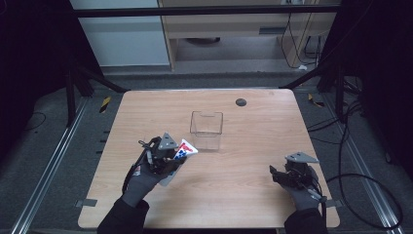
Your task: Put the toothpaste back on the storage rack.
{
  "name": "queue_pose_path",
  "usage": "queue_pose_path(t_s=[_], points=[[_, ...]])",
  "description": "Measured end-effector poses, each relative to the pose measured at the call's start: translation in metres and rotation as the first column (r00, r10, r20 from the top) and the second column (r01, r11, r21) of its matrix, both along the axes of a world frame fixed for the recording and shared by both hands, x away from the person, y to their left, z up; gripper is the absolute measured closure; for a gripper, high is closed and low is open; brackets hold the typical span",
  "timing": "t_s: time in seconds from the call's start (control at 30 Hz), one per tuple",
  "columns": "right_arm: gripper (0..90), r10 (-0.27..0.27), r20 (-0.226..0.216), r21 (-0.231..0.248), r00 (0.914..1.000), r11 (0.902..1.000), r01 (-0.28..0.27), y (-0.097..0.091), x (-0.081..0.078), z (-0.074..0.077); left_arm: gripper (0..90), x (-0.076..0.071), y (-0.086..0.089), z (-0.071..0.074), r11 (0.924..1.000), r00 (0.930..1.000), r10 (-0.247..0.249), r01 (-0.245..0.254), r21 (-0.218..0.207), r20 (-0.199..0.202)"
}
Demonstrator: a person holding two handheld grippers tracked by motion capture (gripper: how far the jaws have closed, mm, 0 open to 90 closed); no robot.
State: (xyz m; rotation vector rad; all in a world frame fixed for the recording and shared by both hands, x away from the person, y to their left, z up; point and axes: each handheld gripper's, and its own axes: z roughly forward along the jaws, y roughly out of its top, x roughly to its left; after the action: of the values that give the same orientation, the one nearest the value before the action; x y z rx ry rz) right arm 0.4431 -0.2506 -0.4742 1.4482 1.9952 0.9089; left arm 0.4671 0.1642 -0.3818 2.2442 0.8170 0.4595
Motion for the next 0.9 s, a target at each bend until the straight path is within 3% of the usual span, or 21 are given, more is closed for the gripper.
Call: queue_pose_path(t_s=[0.13,0.2,0.33,0.53,0.6,0.67,0.9], points=[[28.7,-0.002,0.0,-0.003,1.0,1.0,0.002,0.0,0.0,-0.001,70.5,0.004,0.005,0.006,0.9968,0.9936,0.073,-0.07,-0.038,0.087],[28.7,-0.003,0.002,-0.003,1.0,1.0,0.003,0.001,0.0,0.0,70.5,0.007,0.008,0.009,0.9951,0.9901,0.092,-0.087,-0.046,0.106],[28.7,-0.002,0.003,-0.002,1.0,1.0,0.002,0.002,0.0,0.0,70.5,0.011,0.01,0.011,0.987,0.9797,0.136,-0.121,-0.106,0.148],[28.8,-0.005,0.004,-0.001,1.0,1.0,0.005,0.001,0.0,0.0,70.4,0.017,0.01,0.018,0.9662,0.9583,0.204,-0.164,-0.199,0.2],[28.7,-0.006,0.005,-0.003,1.0,1.0,0.006,0.001,0.0,0.0,70.5,0.017,0.009,0.02,0.955,0.9482,0.229,-0.175,-0.239,0.22],[28.7,-0.005,0.004,-0.004,1.0,1.0,0.005,0.001,0.0,0.0,70.7,0.018,0.007,0.023,0.9487,0.937,0.247,-0.182,-0.259,0.247],[28.7,-0.003,0.007,-0.009,1.0,1.0,0.003,0.0,0.0,0.0,70.9,0.025,0.002,0.033,0.9257,0.9162,0.286,-0.188,-0.328,0.281]])
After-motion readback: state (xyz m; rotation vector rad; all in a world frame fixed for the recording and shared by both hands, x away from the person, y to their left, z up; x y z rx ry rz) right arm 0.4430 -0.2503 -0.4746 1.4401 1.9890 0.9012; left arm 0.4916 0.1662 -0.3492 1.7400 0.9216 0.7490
